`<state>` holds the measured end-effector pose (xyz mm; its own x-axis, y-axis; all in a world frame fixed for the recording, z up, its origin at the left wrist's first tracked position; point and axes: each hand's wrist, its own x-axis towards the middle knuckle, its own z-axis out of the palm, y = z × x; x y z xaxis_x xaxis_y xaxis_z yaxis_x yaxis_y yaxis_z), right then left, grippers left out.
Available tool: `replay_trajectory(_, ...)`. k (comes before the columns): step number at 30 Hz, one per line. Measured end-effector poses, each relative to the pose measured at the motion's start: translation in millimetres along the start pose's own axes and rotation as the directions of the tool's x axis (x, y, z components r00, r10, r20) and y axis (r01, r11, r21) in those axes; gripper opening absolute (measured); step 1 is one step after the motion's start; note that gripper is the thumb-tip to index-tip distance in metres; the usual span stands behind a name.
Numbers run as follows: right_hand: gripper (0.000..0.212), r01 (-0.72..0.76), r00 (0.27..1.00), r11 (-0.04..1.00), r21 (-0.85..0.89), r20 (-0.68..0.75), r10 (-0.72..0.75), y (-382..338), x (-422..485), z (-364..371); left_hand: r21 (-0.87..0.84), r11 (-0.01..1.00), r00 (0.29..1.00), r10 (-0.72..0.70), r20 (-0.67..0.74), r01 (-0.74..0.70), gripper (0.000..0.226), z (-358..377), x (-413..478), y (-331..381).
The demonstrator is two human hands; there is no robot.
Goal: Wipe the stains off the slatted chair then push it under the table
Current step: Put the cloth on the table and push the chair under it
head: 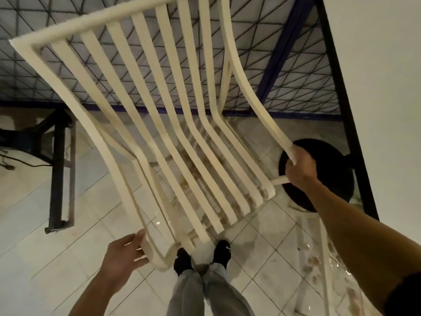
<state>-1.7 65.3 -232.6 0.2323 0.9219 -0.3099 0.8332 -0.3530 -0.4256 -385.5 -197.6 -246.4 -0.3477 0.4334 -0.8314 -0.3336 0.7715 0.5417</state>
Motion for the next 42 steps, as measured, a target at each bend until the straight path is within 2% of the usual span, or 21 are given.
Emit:
replay_trajectory(4,0.034,-0.036,0.999,0.999,0.038,-0.032,0.037,-7.2,-23.5,4.5,0.01,1.0,0.997,-0.023,0.067,0.023,0.035,17.7,-8.1,5.3)
replay_trajectory(6,0.026,-0.016,0.998,0.994,0.107,0.064,0.009,-19.5,-59.8,29.5,0.069,0.997,0.998,-0.021,0.056,0.017,0.036,18.1,-9.2,17.0)
replay_trajectory(7,0.023,0.01,0.987,0.988,0.154,0.159,-0.035,-29.0,-83.1,46.4,0.078,0.997,0.999,-0.008,0.032,0.005,0.035,16.2,-6.5,24.9)
replay_trajectory(9,0.02,0.021,0.92,0.961,0.277,0.372,-0.127,-52.5,-134.7,82.3,0.037,0.999,0.999,0.024,-0.029,-0.023,0.035,10.4,4.6,43.4)
replay_trajectory(11,0.022,-0.024,0.815,0.938,0.345,0.55,-0.181,-80.9,-185.3,116.4,-0.039,0.998,0.995,0.055,-0.078,-0.058,0.028,5.0,18.5,65.3)
replay_trajectory(13,0.028,-0.091,0.738,0.917,0.387,0.645,-0.2,-105.4,-226.0,146.1,-0.084,0.992,0.991,0.082,-0.11,-0.092,0.021,2.2,33.0,84.9)
replay_trajectory(15,0.039,-0.176,0.7,0.898,0.403,0.692,-0.173,-122.2,-251.9,168.5,-0.095,0.99,0.99,0.095,-0.106,-0.105,0.019,2.7,45.0,96.2)
replay_trajectory(18,0.045,-0.164,0.673,0.924,0.345,0.724,-0.151,-130.3,-265.5,188.9,-0.06,0.994,0.992,0.085,-0.096,-0.091,0.02,4.3,56.7,96.1)
replay_trajectory(23,0.027,-0.141,0.705,0.939,0.313,0.698,-0.126,-120.6,-254.9,191.5,0.0,0.997,0.992,0.08,-0.095,-0.08,0.032,0.6,62.3,93.0)
replay_trajectory(26,0.028,-0.104,0.687,0.959,0.264,0.716,-0.123,-104.4,-244.5,182.0,0.014,0.996,0.99,0.091,-0.103,-0.09,0.031,10.2,52.5,85.2)
replay_trajectory(29,0.026,-0.069,0.67,0.98,0.185,0.737,-0.092,-81.0,-239.2,160.8,-0.017,0.998,0.996,0.054,-0.072,-0.056,0.024,27.6,35.7,70.0)
replay_trajectory(32,0.028,-0.051,0.678,0.987,0.151,0.731,-0.077,-56.2,-230.2,136.7,-0.07,0.997,0.999,0.04,-0.035,-0.042,0.027,48.9,20.3,51.0)
replay_trajectory(36,0.032,-0.035,0.728,0.995,0.097,0.684,-0.041,-22.2,-217.7,113.2,-0.142,0.99,1.0,0.021,-0.018,-0.023,0.027,80.8,0.8,28.2)
replay_trajectory(42,0.025,0.01,0.73,1.0,-0.005,0.684,-0.004,30.3,-194.3,70.1,-0.298,0.948,0.993,-0.091,0.073,0.109,0.021,134.4,-25.0,3.2)
